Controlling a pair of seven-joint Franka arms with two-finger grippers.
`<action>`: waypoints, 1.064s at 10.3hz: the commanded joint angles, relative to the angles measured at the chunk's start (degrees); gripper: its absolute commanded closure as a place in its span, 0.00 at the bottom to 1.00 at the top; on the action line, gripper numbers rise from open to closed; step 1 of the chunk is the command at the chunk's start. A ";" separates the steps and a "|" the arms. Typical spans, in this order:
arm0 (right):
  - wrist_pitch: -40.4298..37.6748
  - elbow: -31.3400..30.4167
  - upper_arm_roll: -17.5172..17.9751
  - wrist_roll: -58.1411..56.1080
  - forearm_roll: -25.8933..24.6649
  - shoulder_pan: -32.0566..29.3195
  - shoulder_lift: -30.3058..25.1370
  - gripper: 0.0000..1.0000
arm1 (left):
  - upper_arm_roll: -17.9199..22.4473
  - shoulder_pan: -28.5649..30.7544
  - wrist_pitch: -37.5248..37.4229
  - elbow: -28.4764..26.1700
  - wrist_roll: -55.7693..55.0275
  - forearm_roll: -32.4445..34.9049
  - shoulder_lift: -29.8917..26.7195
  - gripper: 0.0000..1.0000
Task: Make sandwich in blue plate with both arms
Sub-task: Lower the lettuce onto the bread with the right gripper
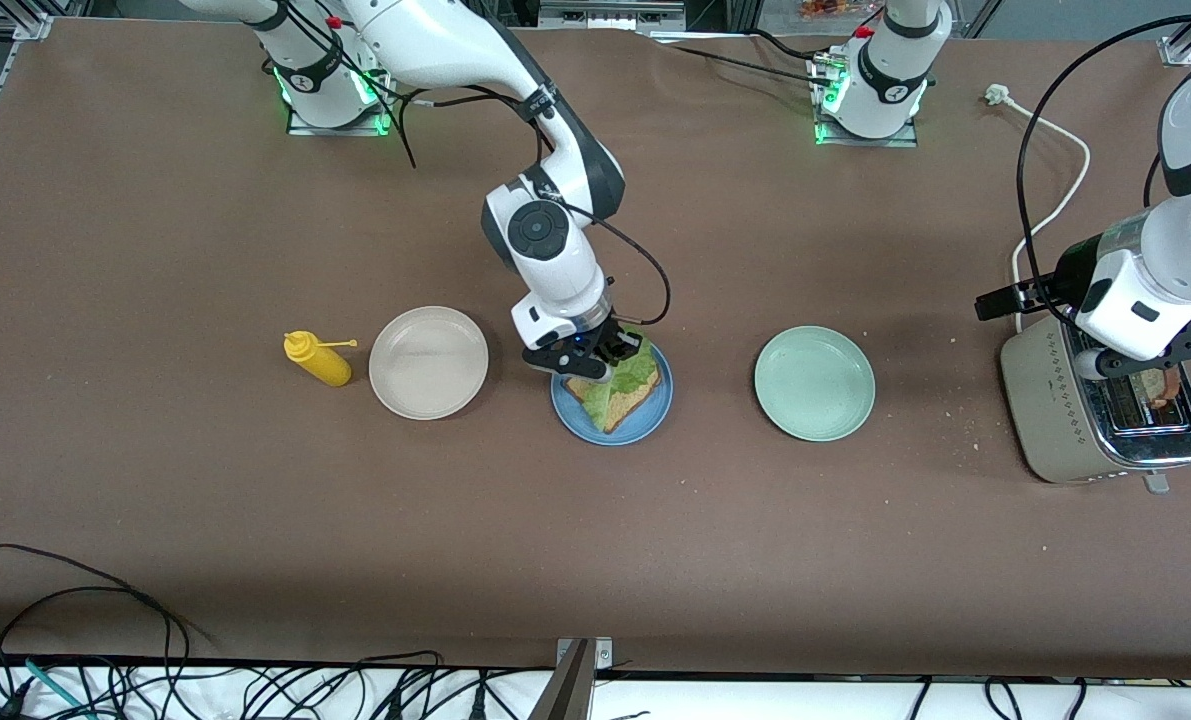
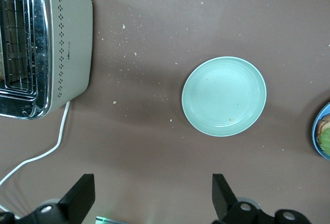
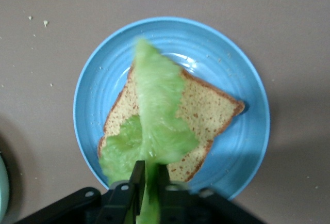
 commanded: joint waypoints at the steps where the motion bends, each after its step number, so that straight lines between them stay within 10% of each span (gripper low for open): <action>1: 0.75 0.91 -1.23 0.83 0.54 0.92 1.02 0.00 | -0.33 0.48 -0.67 0.13 1.40 1.44 -0.43 0.00; 8: -1.17 1.35 -4.57 -0.22 0.01 0.92 -4.94 0.00 | -0.33 0.48 -0.67 0.13 1.49 1.44 -0.43 0.00; 11: -11.95 1.52 -9.57 -4.95 -8.75 0.92 -8.98 0.00 | -0.33 0.65 -0.67 -0.04 1.58 1.44 -0.43 0.00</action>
